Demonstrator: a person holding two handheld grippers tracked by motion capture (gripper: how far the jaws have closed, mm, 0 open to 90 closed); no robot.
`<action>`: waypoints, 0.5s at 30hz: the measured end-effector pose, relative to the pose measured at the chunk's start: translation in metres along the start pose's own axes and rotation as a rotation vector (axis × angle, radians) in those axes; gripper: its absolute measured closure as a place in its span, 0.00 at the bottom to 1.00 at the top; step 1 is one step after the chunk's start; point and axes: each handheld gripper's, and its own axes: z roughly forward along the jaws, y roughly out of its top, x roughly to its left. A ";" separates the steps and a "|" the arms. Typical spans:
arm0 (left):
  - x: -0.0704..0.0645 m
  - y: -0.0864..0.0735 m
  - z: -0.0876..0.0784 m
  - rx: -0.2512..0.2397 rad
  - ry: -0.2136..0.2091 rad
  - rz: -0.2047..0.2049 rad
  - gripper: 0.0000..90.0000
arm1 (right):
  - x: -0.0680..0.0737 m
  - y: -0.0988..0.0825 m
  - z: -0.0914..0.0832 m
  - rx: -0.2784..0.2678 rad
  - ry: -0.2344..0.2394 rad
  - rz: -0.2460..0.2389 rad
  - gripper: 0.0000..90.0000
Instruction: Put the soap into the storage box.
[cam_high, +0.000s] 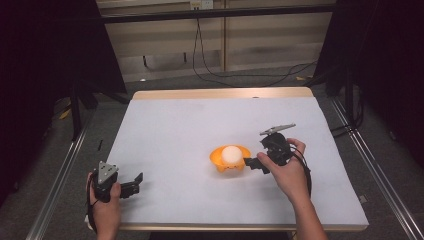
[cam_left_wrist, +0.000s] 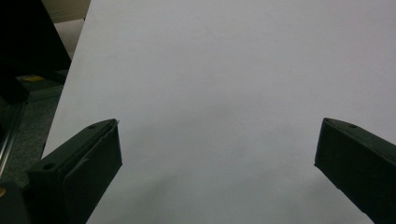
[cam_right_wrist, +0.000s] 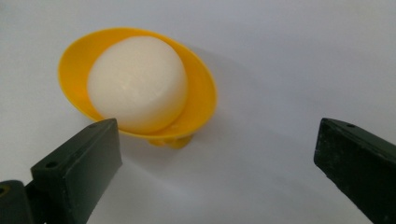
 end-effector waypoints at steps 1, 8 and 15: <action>0.000 0.000 0.000 -0.001 -0.001 -0.002 0.00 | -0.002 -0.001 0.000 0.004 -0.007 0.000 0.01; 0.000 0.000 0.000 -0.002 -0.005 -0.002 0.00 | -0.017 -0.015 -0.007 0.005 -0.039 0.039 0.01; -0.001 0.000 0.000 -0.003 0.001 0.002 0.01 | -0.031 -0.025 -0.013 0.003 -0.064 0.056 0.02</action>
